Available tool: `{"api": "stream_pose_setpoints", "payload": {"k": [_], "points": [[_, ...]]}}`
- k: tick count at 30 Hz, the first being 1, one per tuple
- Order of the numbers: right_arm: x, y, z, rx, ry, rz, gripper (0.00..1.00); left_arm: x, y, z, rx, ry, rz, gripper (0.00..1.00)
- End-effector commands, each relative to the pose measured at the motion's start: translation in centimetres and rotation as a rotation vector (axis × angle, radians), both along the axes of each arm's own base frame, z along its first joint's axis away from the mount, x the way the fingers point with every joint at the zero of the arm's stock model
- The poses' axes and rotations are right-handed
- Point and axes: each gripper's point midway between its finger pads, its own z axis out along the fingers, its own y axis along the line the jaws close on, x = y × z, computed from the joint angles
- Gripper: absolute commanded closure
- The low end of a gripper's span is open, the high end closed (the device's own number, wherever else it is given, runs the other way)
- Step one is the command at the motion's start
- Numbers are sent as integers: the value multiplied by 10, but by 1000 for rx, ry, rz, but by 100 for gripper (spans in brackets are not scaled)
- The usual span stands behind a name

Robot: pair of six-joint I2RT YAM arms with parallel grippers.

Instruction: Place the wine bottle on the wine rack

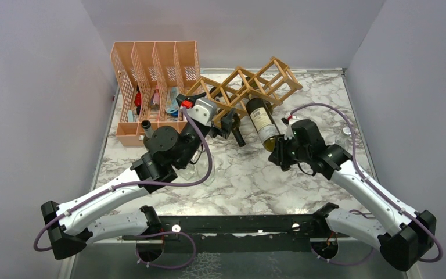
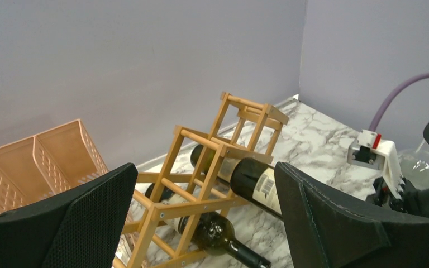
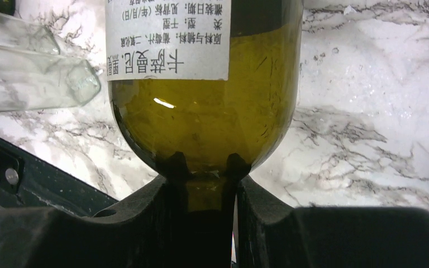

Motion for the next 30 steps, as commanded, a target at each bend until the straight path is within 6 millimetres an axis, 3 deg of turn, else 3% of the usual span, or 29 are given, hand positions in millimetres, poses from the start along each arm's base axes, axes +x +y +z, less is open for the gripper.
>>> {"api": "stream_pose_setpoints", "payload": {"k": [1,20,30], "points": [[34,28,40,129,-183,31,99,-5,3,0,9,36,-14,1],[58,44,24,137,-193,40,99,-6,3,1,16,38,-20,1],[89,58,22,102,-235,61,99,-6,2,2,24,43,-25,1]]}}
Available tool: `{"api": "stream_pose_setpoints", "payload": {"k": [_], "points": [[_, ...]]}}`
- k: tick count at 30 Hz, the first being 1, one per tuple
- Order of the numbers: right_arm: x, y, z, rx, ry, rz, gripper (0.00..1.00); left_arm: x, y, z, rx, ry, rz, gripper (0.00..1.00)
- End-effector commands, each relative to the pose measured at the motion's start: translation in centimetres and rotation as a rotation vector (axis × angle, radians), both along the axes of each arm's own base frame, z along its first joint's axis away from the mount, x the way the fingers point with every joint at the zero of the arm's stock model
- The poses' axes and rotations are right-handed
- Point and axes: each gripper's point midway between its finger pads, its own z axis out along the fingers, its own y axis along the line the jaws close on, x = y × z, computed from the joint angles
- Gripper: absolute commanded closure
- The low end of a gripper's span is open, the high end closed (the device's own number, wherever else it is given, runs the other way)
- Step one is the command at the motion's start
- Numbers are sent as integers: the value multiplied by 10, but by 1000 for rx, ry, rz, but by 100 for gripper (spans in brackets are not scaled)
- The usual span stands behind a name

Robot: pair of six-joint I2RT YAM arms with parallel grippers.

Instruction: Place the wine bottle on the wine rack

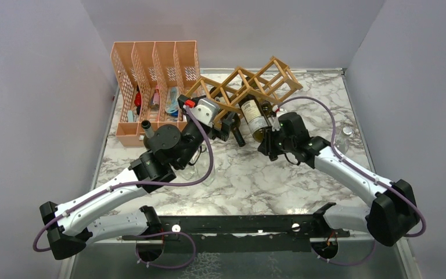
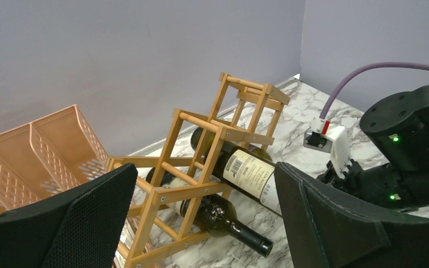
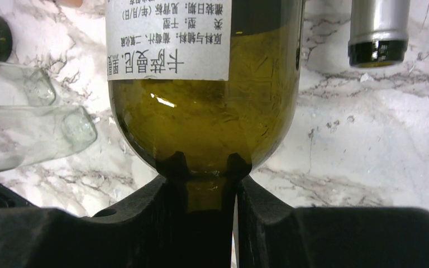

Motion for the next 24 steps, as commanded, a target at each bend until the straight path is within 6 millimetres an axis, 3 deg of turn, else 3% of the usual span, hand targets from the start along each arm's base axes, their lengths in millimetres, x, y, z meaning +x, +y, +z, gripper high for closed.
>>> {"api": "stream_pose_setpoints", "payload": {"k": [1,11,24], "points": [[43,26,49,73,-204,45,99,-5,2,20,-46,-16,-18,1],[81,39,46,-30,-235,89,98,-8,6,21,-40,-12,-20,1],[109,46,52,-129,-214,113,81,-12,13,22,-41,-7,-20,1]]}}
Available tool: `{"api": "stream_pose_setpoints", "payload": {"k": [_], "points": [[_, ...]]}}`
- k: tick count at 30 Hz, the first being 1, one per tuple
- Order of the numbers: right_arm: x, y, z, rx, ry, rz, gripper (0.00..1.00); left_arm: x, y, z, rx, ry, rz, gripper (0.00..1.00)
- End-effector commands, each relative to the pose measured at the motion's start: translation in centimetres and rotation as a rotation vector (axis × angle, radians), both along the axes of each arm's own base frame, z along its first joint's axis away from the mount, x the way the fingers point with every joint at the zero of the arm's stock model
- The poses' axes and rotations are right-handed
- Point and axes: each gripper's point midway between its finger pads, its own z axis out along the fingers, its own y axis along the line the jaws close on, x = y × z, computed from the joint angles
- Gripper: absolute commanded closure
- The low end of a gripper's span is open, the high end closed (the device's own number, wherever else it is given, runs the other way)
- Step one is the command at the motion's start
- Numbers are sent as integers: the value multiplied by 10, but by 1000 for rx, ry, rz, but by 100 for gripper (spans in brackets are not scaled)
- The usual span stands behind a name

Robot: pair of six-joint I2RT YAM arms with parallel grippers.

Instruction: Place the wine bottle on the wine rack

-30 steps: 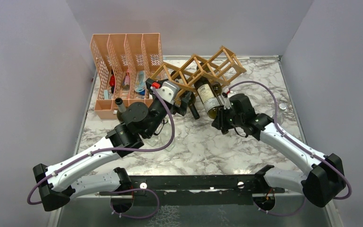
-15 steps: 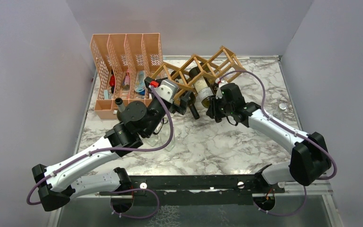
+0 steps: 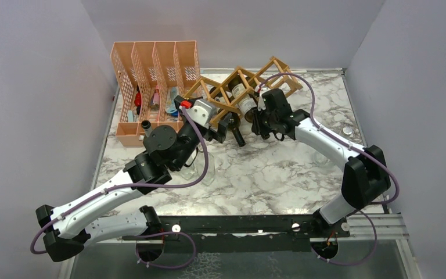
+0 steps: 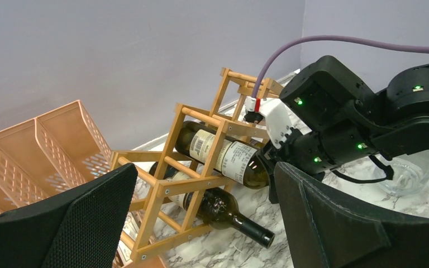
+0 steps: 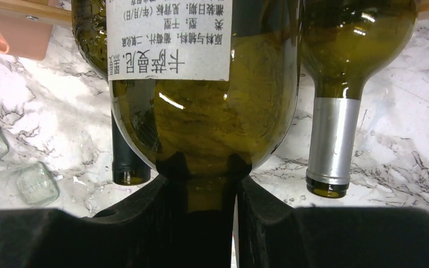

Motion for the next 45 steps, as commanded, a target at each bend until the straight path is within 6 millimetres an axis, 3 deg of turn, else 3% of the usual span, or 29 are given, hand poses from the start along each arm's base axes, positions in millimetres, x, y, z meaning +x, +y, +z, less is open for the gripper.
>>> {"api": "stream_pose_setpoints", "payload": {"k": [1,9,16,27,32,38,41,45], "points": [[26,25,43,52,-136,67,79,-7,5,21,-52,-19,-18,1],[46,31,45,40,-165,50,75,-7,5,20,-50,-18,-19,1],[62,30,43,12,-207,23,62,-8,7,20,-49,-18,-16,1],[77,29,39,6,-268,-7,54,-7,7,20,-38,-22,-14,1],[72,28,43,8,-260,-7,48,-7,7,18,-34,-19,-15,1],[57,20,67,40,-272,-21,37,-8,7,20,-35,-23,-18,1],[48,11,86,55,-308,-37,30,-8,7,22,-35,-29,-18,1],[29,1,116,107,-376,-36,28,-10,9,25,-43,-35,-24,1]]}}
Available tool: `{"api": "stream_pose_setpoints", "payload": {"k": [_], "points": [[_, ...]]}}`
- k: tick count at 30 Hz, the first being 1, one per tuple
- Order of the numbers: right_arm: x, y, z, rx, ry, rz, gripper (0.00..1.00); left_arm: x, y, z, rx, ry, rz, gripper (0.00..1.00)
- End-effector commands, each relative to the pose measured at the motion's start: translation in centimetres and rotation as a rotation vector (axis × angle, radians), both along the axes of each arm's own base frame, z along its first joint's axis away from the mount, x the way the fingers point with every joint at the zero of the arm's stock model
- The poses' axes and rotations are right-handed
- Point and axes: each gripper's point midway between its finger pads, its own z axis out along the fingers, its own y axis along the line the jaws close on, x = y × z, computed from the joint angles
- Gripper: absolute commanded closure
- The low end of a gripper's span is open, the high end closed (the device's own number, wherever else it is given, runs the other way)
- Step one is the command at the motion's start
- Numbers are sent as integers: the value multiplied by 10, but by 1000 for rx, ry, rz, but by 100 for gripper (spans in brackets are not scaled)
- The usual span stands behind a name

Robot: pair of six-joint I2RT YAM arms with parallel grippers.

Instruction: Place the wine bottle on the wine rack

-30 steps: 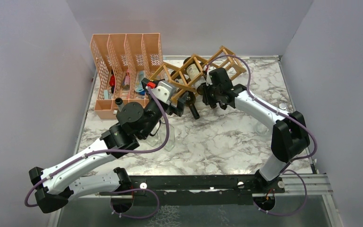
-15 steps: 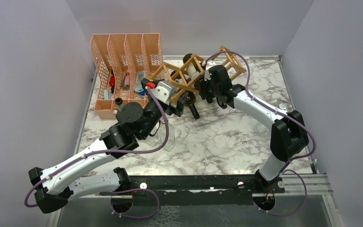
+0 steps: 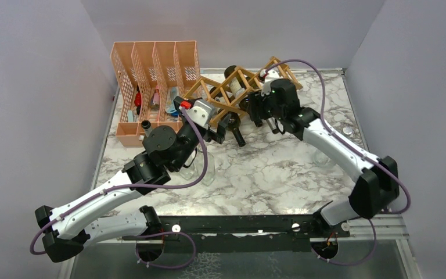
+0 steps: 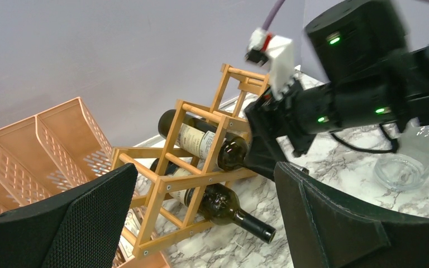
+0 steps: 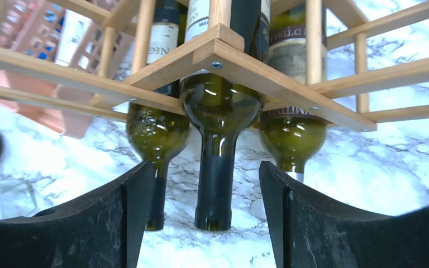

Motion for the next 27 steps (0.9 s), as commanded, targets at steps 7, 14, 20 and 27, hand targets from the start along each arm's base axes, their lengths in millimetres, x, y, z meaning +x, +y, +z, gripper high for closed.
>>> {"api": "stream_pose_setpoints", "payload": {"k": [7,14,20,27], "points": [[-62,-12,59,109,-58,104,29,-14,13,37,-75,-56,-28,1],[-109,9,68,209,-17,328,31,-19,28,49,-118,-71,-5,1],[-140,43,86,253,-93,504,38,-24,34,64,-167,-105,-12,1],[-179,95,97,311,-163,689,35,-25,35,75,-202,-124,-15,1]]}}
